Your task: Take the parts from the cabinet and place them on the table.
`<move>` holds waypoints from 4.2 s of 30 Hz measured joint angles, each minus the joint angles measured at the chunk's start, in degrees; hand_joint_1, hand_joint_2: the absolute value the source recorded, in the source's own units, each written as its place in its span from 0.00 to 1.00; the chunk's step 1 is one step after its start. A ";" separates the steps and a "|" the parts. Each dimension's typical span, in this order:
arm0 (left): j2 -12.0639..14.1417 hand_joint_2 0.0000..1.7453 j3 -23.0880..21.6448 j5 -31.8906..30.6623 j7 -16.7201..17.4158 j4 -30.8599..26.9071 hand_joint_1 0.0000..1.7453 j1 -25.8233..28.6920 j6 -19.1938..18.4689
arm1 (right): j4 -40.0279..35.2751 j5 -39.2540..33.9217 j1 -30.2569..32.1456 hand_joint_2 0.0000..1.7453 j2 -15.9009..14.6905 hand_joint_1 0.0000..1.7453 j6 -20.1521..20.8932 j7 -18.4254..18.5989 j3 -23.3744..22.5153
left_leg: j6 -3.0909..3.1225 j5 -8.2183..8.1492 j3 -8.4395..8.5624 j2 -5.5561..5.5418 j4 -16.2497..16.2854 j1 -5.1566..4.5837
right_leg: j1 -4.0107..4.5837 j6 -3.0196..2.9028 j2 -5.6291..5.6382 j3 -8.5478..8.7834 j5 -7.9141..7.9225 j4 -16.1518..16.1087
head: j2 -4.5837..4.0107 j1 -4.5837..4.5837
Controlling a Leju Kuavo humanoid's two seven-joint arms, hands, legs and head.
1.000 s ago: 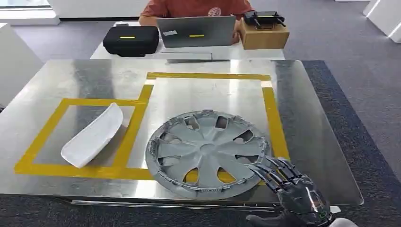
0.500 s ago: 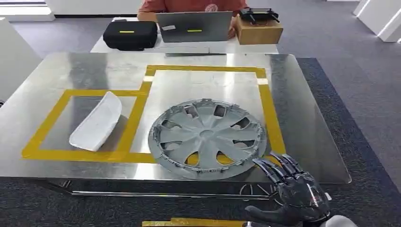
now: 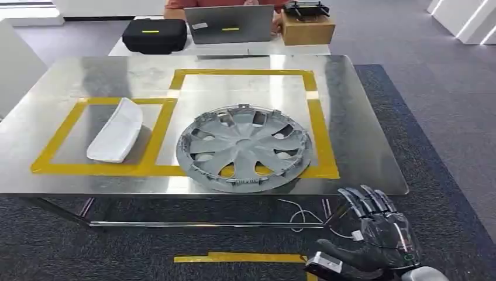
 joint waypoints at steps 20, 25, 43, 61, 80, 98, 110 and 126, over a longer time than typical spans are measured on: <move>-3.35 0.00 3.32 3.85 0.31 0.04 0.00 0.34 6.08 | 12.62 -39.78 18.43 0.00 19.24 0.00 -1.32 -13.84 -27.16 | 2.67 -4.40 6.46 -0.22 -2.99 -0.22 | -0.02 1.98 0.55 -12.75 -6.09 17.88 | 0.00 0.00; -4.46 0.00 4.77 5.22 2.34 0.02 0.00 0.01 8.48 | 24.31 -44.52 16.50 0.00 31.20 0.00 14.72 -21.14 -38.98 | 1.97 -1.88 2.61 -0.13 -1.60 -0.37 | 0.06 1.60 0.35 0.04 0.67 4.19 | 0.00 0.04; -4.81 0.00 7.30 7.30 -1.14 0.09 0.00 -0.48 10.38 | 52.90 -38.03 2.47 0.00 54.49 0.00 34.10 -17.88 -67.35 | -0.19 -7.93 10.88 -0.89 -1.65 0.25 | 0.35 0.35 0.24 -6.17 4.99 1.89 | 0.00 -0.42; -4.94 0.00 8.20 23.95 -6.80 -4.04 0.00 -4.70 7.96 | 78.59 -25.84 -12.07 0.00 53.75 0.00 34.29 -31.34 -82.73 | 0.66 1.08 0.83 0.25 -0.94 0.10 | 0.96 0.53 0.61 1.37 -0.49 -0.29 | 0.04 0.02; -3.63 0.00 12.13 36.63 -9.09 -4.85 0.00 -2.64 7.04 | 95.23 -21.75 -17.11 0.00 48.96 0.00 29.46 -35.88 -83.82 | 1.73 -6.80 9.82 -0.07 -2.38 1.04 | -0.22 1.90 0.38 -12.50 3.88 5.87 | 0.00 -0.07; -3.81 0.00 12.72 48.63 -11.69 -5.49 0.00 -1.25 8.15 | 103.60 -23.71 -20.76 0.00 45.96 0.00 28.79 -38.73 -84.70 | -1.23 -12.43 -2.39 -0.39 14.45 0.73 | 1.26 -1.73 -0.22 -2.15 3.64 -0.90 | 0.00 -0.66; -3.78 0.00 13.05 50.82 -12.20 -5.38 0.00 -1.45 8.48 | 104.91 -23.54 -21.10 0.00 45.55 0.00 28.79 -39.27 -84.92 | 1.74 -6.90 8.62 -0.20 -1.55 0.82 | 0.49 1.61 0.07 -11.16 4.73 4.53 | 0.00 -0.77; -3.50 0.00 13.40 52.46 -12.63 -5.27 0.00 -1.27 10.14 | 105.59 -23.60 -21.32 0.00 45.13 0.00 29.14 -39.80 -84.98 | -1.01 -5.35 -0.24 -0.33 3.73 0.12 | 1.07 -2.02 0.06 1.77 -0.05 -1.73 | 0.00 -0.79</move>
